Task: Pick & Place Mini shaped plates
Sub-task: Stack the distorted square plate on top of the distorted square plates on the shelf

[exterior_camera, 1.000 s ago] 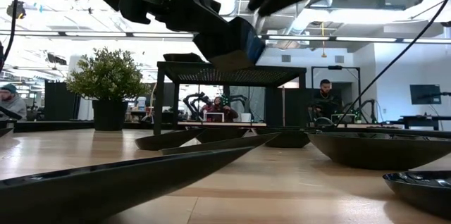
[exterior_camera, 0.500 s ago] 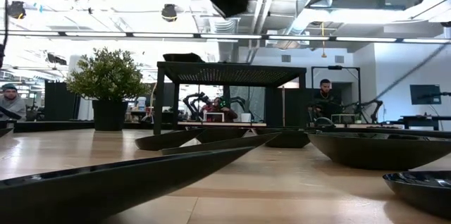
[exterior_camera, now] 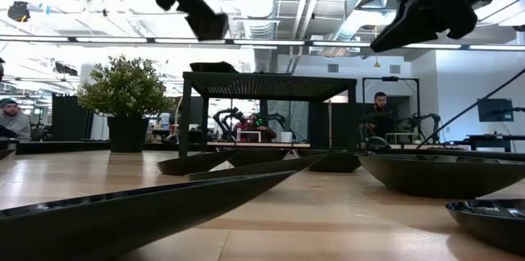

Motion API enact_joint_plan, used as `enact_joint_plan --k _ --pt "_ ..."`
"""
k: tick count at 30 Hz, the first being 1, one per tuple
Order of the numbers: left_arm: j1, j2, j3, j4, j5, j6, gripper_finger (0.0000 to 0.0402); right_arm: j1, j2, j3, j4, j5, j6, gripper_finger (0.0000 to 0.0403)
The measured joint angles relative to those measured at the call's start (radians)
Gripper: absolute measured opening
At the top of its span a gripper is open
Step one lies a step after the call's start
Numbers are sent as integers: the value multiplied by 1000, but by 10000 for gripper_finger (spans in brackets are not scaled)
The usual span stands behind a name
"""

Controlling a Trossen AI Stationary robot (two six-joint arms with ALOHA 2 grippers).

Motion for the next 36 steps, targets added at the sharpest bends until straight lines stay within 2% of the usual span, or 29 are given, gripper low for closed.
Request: enact_joint_plan --k 3,5,16,26,30,36 --pt "35 32 -13 5 98 66 7 -9 -2 2 26 -11 -1 119" --pt "39 63 -15 8 124 89 8 -9 -1 1 34 -25 -1 119" --pt "39 141 -16 28 -28 93 20 -8 -1 2 49 -26 -2 118" --pt "-4 143 -16 51 -95 198 85 -9 -1 2 50 -26 -2 118" --pt "-86 143 -16 69 -90 157 87 -9 -1 2 50 -26 -1 118" --pt "-251 143 -16 120 -87 -100 73 -22 -1 2 50 -25 91 118"
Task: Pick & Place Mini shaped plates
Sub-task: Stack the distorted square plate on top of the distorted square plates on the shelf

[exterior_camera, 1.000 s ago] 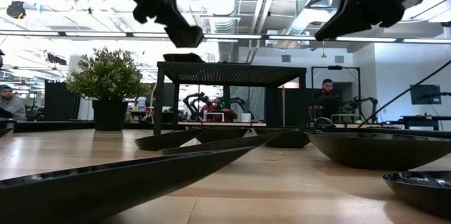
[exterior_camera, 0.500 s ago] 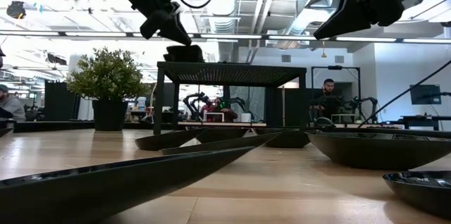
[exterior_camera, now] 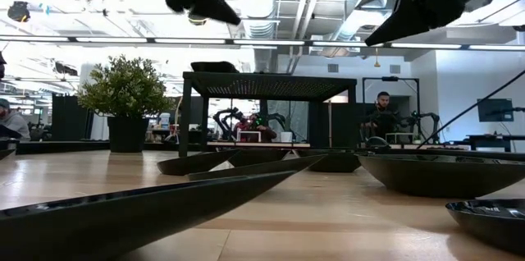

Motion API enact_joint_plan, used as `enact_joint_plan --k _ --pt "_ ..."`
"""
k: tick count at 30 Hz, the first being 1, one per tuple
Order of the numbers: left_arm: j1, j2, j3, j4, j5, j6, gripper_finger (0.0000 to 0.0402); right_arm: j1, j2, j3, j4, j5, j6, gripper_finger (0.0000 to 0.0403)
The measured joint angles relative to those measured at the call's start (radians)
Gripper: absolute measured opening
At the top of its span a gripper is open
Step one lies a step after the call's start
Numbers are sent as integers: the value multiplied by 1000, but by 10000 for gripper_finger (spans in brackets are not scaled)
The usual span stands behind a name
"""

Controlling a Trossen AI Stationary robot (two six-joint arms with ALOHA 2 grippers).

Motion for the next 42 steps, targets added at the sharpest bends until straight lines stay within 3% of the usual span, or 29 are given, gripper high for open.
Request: enact_joint_plan --k 8,13,20,29,35,42 --pt "-146 0 0 1 -1 -89 46 -57 15 0 -1 -12 19 118" --pt "-174 0 0 1 -2 -90 47 -86 29 -2 81 -166 6 117" --pt "-174 0 0 1 -3 -90 67 40 28 114 27 -217 34 112" --pt "-173 0 0 1 -3 -90 83 283 165 267 -241 -246 353 114" --pt "-173 0 0 1 -3 -90 82 395 285 288 -250 -362 648 114" --pt "-173 0 0 1 -3 -90 80 508 387 330 -252 -372 861 115"
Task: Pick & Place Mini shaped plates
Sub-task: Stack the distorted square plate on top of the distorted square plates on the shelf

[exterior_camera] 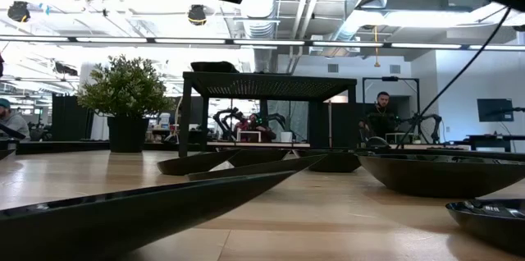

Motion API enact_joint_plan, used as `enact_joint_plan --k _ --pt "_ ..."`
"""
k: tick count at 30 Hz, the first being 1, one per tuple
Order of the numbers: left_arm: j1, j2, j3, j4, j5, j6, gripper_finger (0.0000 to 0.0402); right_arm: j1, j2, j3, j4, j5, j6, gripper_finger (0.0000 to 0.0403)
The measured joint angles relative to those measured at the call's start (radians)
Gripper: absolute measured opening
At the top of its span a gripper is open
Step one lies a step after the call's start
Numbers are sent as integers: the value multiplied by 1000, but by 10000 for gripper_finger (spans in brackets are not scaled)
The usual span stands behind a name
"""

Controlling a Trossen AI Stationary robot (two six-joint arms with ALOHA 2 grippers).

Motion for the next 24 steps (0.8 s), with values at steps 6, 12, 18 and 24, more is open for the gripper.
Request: enact_joint_plan --k 6,12,18,24 --pt "0 0 0 0 0 0 79 88 53 16 -17 -12 164 113" --pt "0 0 0 6 0 0 79 139 126 15 -43 -37 251 113" --pt "0 0 0 17 0 0 79 146 160 15 -42 -115 312 113" --pt "0 0 0 28 0 0 79 154 159 15 -86 -233 394 113"
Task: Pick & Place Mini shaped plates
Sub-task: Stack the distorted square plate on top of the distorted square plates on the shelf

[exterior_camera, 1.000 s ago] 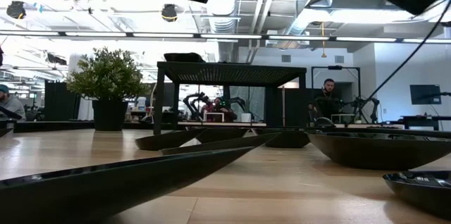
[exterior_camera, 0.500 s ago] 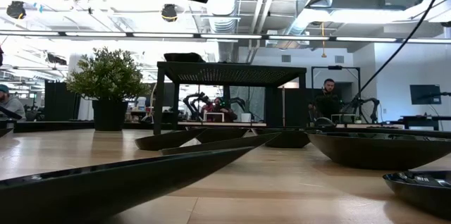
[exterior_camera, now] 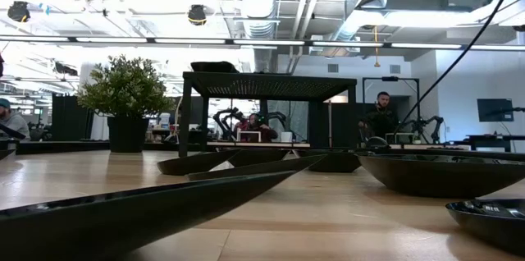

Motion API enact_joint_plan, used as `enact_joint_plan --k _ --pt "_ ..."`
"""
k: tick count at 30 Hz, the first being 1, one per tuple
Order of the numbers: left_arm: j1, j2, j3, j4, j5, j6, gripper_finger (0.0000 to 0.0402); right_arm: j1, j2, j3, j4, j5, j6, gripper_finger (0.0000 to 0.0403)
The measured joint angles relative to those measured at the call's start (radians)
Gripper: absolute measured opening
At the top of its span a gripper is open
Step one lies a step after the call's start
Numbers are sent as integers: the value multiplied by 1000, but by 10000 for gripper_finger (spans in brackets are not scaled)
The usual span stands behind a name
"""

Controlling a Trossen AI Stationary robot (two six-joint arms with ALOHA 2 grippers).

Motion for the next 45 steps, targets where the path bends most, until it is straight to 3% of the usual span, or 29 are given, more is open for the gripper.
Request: enact_joint_plan --k 8,19,33,37,45 --pt "0 0 0 3 0 -81 79 43 56 0 -36 -194 -42 113" --pt "0 0 0 12 0 -97 79 53 129 -1 -121 -196 -122 113" --pt "0 0 0 31 0 -97 79 2 41 0 -215 -201 -130 113" --pt "0 0 0 34 0 -97 79 3 49 -1 -280 -180 -169 113" --pt "0 0 0 41 0 -97 79 3 88 -1 -248 -177 -198 113"
